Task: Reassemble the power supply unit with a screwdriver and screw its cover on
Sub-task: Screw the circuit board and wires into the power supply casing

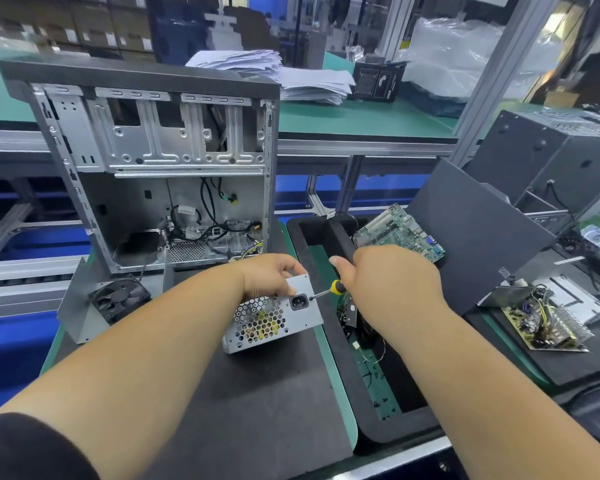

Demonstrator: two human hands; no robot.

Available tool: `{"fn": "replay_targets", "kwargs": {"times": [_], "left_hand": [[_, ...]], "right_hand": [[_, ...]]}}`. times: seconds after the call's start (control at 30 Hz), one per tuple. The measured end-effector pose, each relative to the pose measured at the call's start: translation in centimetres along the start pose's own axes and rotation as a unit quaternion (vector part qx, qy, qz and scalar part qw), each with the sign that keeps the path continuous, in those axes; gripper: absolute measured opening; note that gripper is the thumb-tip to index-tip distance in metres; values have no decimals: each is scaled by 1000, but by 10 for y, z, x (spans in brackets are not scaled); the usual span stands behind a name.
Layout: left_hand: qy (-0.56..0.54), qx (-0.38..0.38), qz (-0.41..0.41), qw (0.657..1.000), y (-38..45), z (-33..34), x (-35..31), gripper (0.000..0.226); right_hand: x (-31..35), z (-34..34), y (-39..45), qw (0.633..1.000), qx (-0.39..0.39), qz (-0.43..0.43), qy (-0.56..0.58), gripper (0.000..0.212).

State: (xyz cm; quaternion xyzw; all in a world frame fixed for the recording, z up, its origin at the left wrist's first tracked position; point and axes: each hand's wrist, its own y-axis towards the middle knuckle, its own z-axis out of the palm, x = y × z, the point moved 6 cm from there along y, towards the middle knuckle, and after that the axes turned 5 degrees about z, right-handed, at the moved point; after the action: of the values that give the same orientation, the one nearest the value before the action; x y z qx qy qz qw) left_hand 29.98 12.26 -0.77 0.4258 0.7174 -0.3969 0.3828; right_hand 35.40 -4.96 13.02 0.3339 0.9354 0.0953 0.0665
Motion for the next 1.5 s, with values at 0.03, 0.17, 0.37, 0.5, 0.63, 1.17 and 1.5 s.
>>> {"fn": "replay_targets", "kwargs": {"times": [0.03, 0.17, 0.37, 0.5, 0.63, 1.17, 1.5], "left_hand": [[5, -1, 2, 1000, 0, 0, 0, 33], [8, 1, 1, 1000, 0, 1, -1, 34], [2, 4, -6, 1000, 1, 0, 2, 34], [3, 0, -6, 1000, 3, -2, 3, 33], [3, 2, -6, 1000, 2, -1, 3, 32], [19, 15, -9, 1000, -3, 3, -3, 27], [-7, 15, -14, 1000, -3, 2, -3, 26]], "right_hand": [[0, 0, -2, 1000, 9, 0, 25, 45], [5, -1, -8, 971, 75, -80, 211, 16], [3, 1, -7, 1000, -9, -27, 0, 35], [4, 3, -4, 986, 14, -41, 164, 13], [15, -1, -5, 972, 25, -120, 199, 30], [13, 3, -3, 997, -8, -11, 79, 54], [26, -1, -3, 998, -46, -22, -22, 41]]}}
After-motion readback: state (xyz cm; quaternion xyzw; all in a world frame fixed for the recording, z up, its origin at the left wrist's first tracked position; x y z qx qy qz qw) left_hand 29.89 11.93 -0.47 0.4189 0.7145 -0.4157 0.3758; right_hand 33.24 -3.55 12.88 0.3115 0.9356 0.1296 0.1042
